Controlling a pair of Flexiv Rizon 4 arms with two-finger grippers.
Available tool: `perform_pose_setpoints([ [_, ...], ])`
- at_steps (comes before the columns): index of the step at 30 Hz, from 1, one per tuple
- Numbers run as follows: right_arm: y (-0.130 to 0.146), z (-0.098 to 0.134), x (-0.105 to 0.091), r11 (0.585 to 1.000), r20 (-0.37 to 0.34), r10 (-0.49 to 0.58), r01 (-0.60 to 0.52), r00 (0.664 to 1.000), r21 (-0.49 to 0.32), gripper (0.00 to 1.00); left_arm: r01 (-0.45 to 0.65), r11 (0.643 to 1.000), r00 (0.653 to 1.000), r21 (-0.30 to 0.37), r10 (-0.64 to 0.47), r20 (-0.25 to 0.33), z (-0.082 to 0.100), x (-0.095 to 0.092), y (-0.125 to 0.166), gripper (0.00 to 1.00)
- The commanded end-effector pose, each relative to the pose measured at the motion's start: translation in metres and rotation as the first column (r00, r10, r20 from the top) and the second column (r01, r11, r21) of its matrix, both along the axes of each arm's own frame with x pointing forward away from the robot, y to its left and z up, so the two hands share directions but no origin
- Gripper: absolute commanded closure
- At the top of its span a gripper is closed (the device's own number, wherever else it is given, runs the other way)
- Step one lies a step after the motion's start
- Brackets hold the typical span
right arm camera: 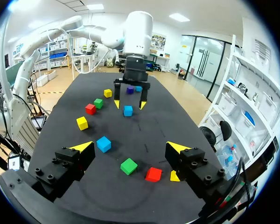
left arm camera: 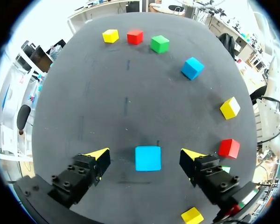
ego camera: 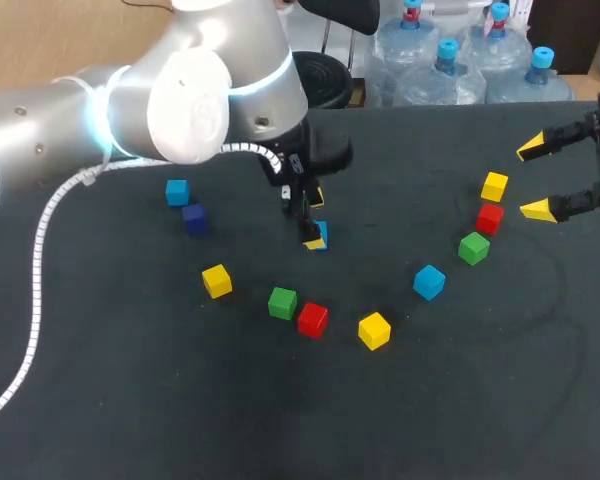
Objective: Place the blue cubes, place green cubes on the blue cubes, place the yellow cubes on the green cubes, then place the red cubes on the yellow cubes, and place purple cube on the red cubes.
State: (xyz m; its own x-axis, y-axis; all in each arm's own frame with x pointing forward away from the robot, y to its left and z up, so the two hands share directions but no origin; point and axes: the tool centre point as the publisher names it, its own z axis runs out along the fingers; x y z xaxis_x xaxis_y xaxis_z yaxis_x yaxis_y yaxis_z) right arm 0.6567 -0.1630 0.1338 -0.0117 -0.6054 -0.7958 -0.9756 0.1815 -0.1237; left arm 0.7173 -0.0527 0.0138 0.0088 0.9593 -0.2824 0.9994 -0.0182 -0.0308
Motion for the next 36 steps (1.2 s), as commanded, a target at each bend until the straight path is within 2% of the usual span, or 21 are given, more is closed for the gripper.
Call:
perform_pose_setpoints([
  [1, 0.000, -0.001, 0.001, 1.000, 0.001, 0.001, -0.001, 1.000, 0.002, 0.00, -0.005, 1.000, 1.000, -0.012, 0.005, 0.018, 0.016, 0.001, 0.006, 0.00],
  [7, 0.000, -0.001, 0.001, 1.000, 0.001, 0.001, -0.001, 1.000, 0.002, 0.00, -0.032, 0.999, 0.997, -0.026, 0.034, 0.062, 0.039, 0.005, 0.023, 0.00],
  [14, 0.000, -0.001, 0.001, 1.000, 0.001, 0.001, -0.001, 1.000, 0.002, 0.00, -0.005, 0.999, 0.995, -0.032, 0.008, 0.098, 0.061, 0.012, 0.060, 0.00],
  [23, 0.000, -0.001, 0.001, 1.000, 0.001, 0.001, -0.001, 1.000, 0.002, 0.00, 0.043, 0.998, 0.989, -0.055, -0.035, 0.142, 0.080, 0.025, 0.107, 0.00],
  [30, 0.000, -0.001, 0.001, 1.000, 0.001, 0.001, -0.001, 1.000, 0.002, 0.00, 0.083, 0.995, 0.986, -0.047, -0.075, 0.146, 0.082, 0.039, 0.139, 0.00],
  [36, 0.000, -0.001, 0.001, 1.000, 0.001, 0.001, -0.001, 1.000, 0.002, 0.00, 0.063, 0.996, 0.987, -0.056, -0.054, 0.149, 0.071, 0.051, 0.168, 0.00],
])
